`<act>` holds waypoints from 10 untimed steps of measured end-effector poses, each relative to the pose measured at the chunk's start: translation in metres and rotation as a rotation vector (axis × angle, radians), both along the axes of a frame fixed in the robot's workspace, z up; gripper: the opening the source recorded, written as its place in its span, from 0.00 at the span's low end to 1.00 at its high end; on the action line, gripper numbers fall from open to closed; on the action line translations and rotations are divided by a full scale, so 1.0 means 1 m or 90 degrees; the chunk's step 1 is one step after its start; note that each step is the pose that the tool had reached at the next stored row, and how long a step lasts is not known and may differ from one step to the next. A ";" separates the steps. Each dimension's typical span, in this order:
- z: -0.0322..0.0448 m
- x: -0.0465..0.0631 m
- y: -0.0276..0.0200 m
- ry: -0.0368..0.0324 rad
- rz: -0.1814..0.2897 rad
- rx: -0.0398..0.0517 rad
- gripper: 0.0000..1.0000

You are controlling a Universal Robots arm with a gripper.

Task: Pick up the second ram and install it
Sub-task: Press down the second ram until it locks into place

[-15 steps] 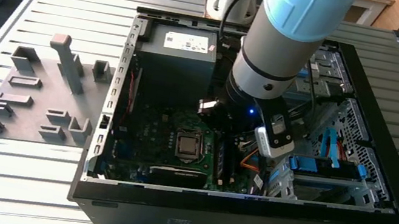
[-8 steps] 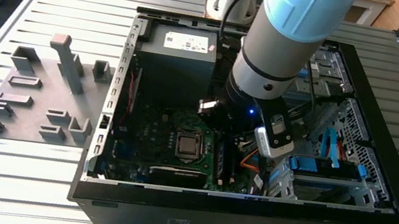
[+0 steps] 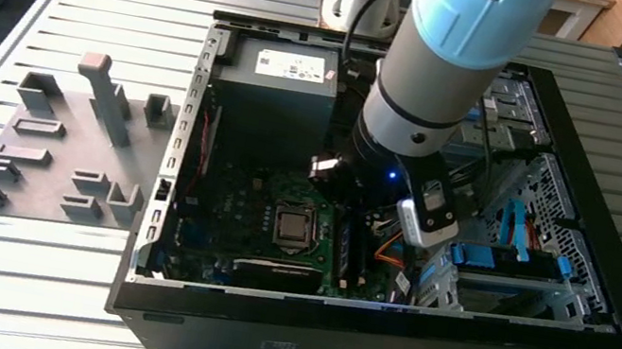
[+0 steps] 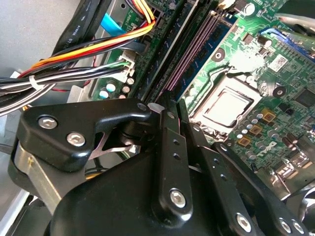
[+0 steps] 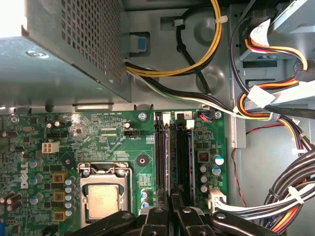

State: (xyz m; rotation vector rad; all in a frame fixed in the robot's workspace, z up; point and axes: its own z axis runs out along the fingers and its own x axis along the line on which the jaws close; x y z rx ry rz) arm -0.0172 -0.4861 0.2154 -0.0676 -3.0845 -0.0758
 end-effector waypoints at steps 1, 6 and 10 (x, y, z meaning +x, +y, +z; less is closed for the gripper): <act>-0.0003 0.000 0.0000 0.0000 0.000 0.0000 0.14; -0.0010 0.000 0.0000 0.0000 0.000 0.0001 0.14; -0.0010 0.000 0.0000 0.0000 0.000 0.0003 0.14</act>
